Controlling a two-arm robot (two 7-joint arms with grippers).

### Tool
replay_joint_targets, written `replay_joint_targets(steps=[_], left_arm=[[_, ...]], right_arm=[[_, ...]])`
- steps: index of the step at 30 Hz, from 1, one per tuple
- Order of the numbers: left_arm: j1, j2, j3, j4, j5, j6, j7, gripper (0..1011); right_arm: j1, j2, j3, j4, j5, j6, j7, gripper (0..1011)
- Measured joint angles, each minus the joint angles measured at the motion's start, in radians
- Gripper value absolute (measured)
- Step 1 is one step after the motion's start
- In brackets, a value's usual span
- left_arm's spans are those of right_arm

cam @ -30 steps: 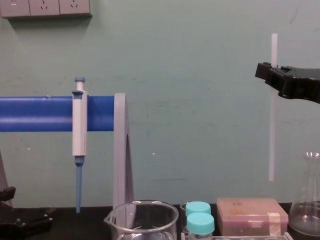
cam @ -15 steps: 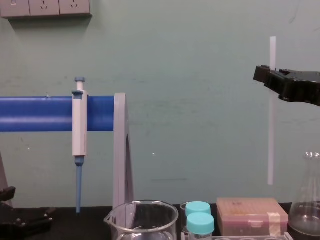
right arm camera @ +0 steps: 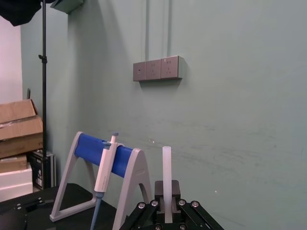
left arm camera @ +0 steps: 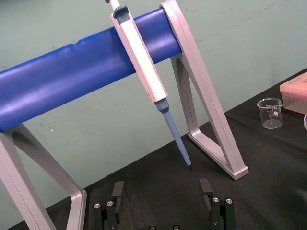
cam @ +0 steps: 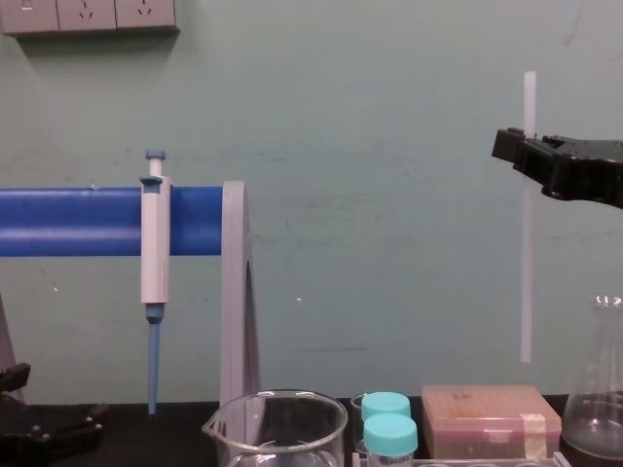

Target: Pick up the stirring rod with one hand, then place it down.

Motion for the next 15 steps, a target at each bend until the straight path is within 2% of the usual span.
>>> replay_joint_targets(steps=[15], left_arm=[[0.000, 0.000, 0.000, 0.000, 0.000, 0.000, 0.000, 1000]], right_arm=[[-0.001, -0.001, -0.004, 0.000, 0.000, 0.000, -0.004, 72]])
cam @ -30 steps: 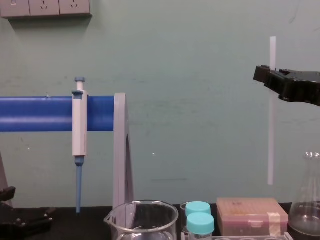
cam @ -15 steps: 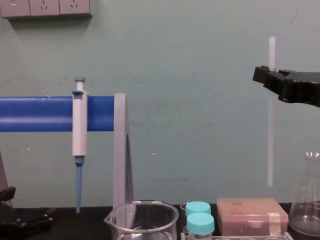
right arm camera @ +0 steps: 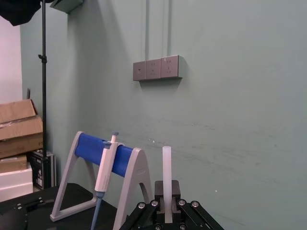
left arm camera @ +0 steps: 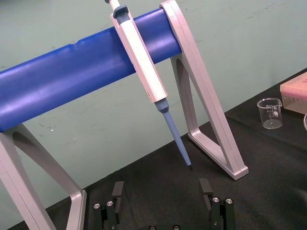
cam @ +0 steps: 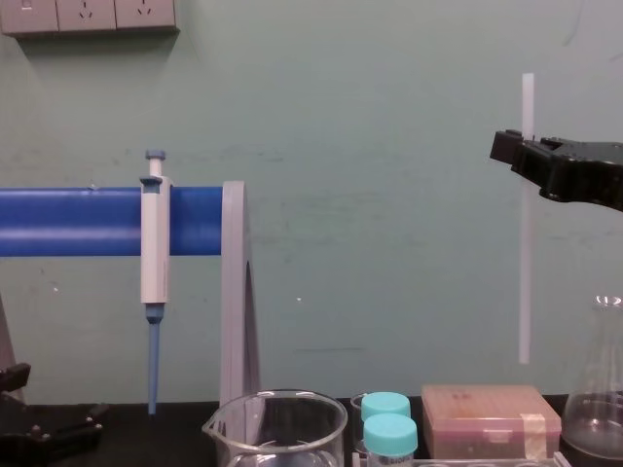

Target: Pick up the stirring rod with one hand, then place it down.

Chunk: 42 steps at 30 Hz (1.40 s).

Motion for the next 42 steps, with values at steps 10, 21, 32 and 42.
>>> replay_joint_targets(steps=[10, 21, 32, 42], left_arm=[[0.000, 0.000, 0.000, 0.000, 0.000, 0.000, 0.000, 1000], [0.000, 0.000, 0.000, 0.000, 0.000, 0.000, 0.000, 1000], [0.000, 0.000, 0.000, 0.000, 0.000, 0.000, 0.000, 1000], [0.000, 0.000, 0.000, 0.000, 0.000, 0.000, 0.000, 1000]], right_arm=[[0.001, 0.002, -0.001, 0.000, 0.002, 0.003, 0.000, 72], [0.001, 0.004, -0.003, 0.001, 0.004, 0.005, 0.001, 72], [0.003, 0.004, -0.003, 0.006, 0.005, 0.005, 0.001, 72], [0.004, 0.001, -0.004, 0.010, 0.004, 0.004, -0.001, 72]])
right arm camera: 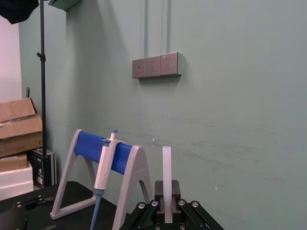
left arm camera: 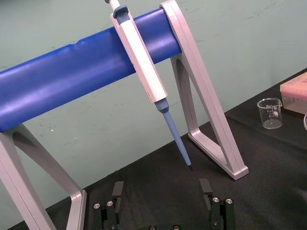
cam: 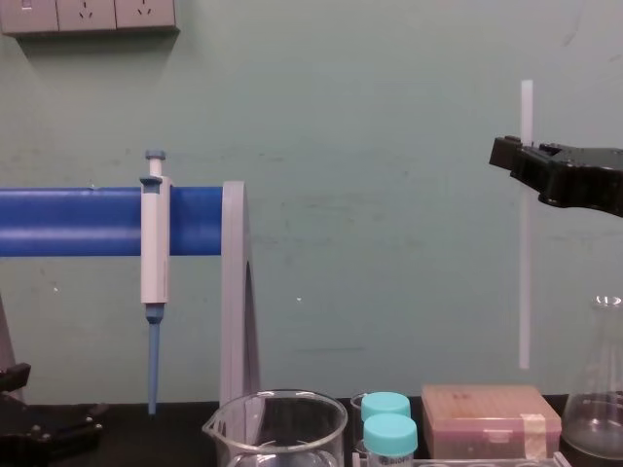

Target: Pick up the stirring rod with one hand, then place it down.

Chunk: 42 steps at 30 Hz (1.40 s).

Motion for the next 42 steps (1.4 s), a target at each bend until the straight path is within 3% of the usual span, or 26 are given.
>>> replay_joint_targets(steps=[4, 13, 17, 29, 42], left_arm=[[0.000, 0.000, 0.000, 0.000, 0.000, 0.000, 0.000, 1000], [0.000, 0.000, 0.000, 0.000, 0.000, 0.000, 0.000, 1000], [0.000, 0.000, 0.000, 0.000, 0.000, 0.000, 0.000, 1000], [0.000, 0.000, 0.000, 0.000, 0.000, 0.000, 0.000, 1000], [0.000, 0.000, 0.000, 0.000, 0.000, 0.000, 0.000, 1000]], right_arm=[[0.003, 0.000, -0.002, 0.007, 0.002, -0.002, 0.004, 72], [0.049, 0.036, -0.043, 0.119, 0.097, -0.075, 0.226, 72], [0.062, 0.037, -0.061, 0.162, 0.109, -0.106, 0.263, 72], [0.101, 0.008, -0.107, 0.270, 0.081, -0.179, 0.274, 72], [0.127, -0.017, -0.130, 0.333, 0.065, -0.180, 0.275, 72]])
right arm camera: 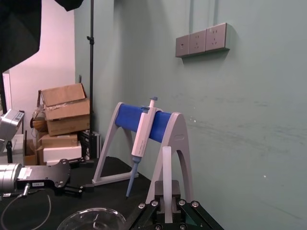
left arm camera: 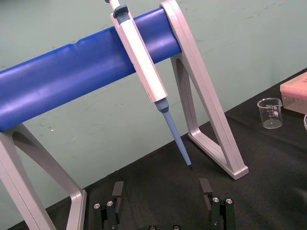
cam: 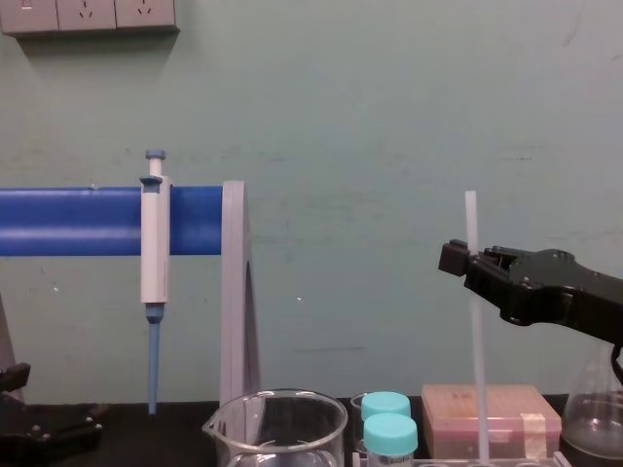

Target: Pick up the stirring rod with one hand, then place it down.

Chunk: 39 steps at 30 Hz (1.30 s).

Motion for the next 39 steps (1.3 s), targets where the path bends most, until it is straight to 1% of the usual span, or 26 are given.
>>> replay_joint_targets(steps=[9, 15, 24, 39], left_arm=[[0.000, 0.000, 0.000, 0.000, 0.000, 0.000, 0.000, 1000], [0.000, 0.000, 0.000, 0.000, 0.000, 0.000, 0.000, 1000], [0.000, 0.000, 0.000, 0.000, 0.000, 0.000, 0.000, 1000], [0.000, 0.000, 0.000, 0.000, 0.000, 0.000, 0.000, 1000]], right_arm=[[-0.001, -0.008, -0.003, 0.018, 0.002, 0.012, -0.003, 72], [-0.002, -0.025, -0.003, 0.063, 0.011, 0.012, -0.004, 72], [-0.003, -0.043, 0.000, 0.099, 0.020, -0.005, 0.007, 72], [-0.002, -0.056, -0.011, 0.125, -0.017, -0.030, 0.009, 72]])
